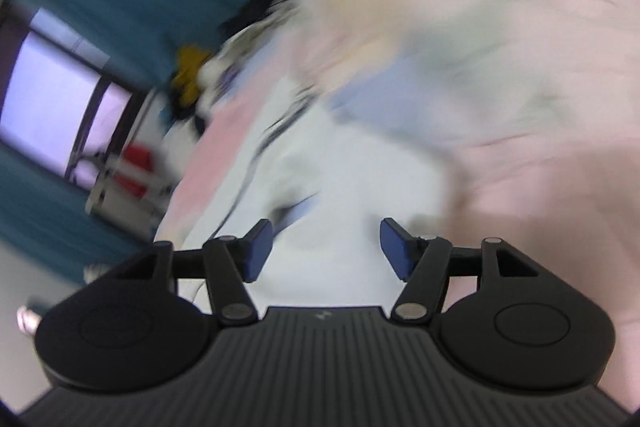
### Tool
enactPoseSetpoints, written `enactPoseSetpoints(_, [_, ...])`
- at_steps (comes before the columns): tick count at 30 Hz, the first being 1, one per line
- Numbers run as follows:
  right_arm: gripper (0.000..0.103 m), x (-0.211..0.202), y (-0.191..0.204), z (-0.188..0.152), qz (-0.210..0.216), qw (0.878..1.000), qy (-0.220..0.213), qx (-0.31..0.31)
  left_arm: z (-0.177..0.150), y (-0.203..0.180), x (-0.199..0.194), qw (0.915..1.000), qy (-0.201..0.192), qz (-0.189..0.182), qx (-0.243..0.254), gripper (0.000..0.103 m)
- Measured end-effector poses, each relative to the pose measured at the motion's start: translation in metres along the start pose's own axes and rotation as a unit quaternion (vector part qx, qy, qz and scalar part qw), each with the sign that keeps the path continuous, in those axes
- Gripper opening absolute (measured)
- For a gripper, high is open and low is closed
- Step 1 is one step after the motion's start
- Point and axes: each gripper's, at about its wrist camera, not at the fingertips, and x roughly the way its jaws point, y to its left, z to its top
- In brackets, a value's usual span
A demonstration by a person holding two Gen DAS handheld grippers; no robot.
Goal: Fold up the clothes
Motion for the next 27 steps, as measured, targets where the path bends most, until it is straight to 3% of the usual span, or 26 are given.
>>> enactPoseSetpoints(5, [0.061, -0.002, -0.068, 0.011, 0.030, 0.996, 0.005, 0.087, 0.012, 0.005, -0.052, 0.9992, -0.026, -0.001, -0.029, 0.087])
enactPoseSetpoints(9, [0.056, 0.028, -0.072, 0.002, 0.038, 0.996, 0.053, 0.053, 0.020, 0.014, -0.089, 0.9978, -0.045, 0.007, -0.048, 0.087])
enactPoseSetpoints(12, [0.055, 0.051, -0.058, -0.004, 0.029, 0.997, 0.073, 0.017, 0.020, 0.022, -0.102, 0.9957, -0.062, 0.010, -0.068, 0.088])
enactPoseSetpoints(14, [0.048, 0.064, -0.042, -0.006, 0.019, 0.996, 0.086, -0.023, 0.017, 0.025, -0.102, 0.9948, -0.069, 0.018, -0.073, 0.088])
enactPoseSetpoints(16, [0.021, 0.078, -0.027, -0.007, 0.009, 0.993, 0.099, -0.063, 0.014, 0.026, -0.097, 0.9943, -0.066, 0.028, -0.079, 0.088])
enactPoseSetpoints(19, [0.013, 0.084, 0.011, -0.009, -0.019, 0.980, 0.108, -0.166, 0.009, 0.025, -0.083, 0.9948, -0.049, 0.030, -0.084, 0.088])
enactPoseSetpoints(23, [0.010, 0.080, 0.041, 0.005, -0.036, 0.972, 0.094, -0.214, 0.002, 0.020, -0.070, 0.9961, -0.035, 0.023, -0.078, 0.087])
enactPoseSetpoints(27, [0.009, 0.049, 0.057, 0.018, -0.009, 0.976, 0.030, -0.213, -0.001, 0.021, -0.059, 0.9957, -0.023, 0.010, -0.090, 0.088])
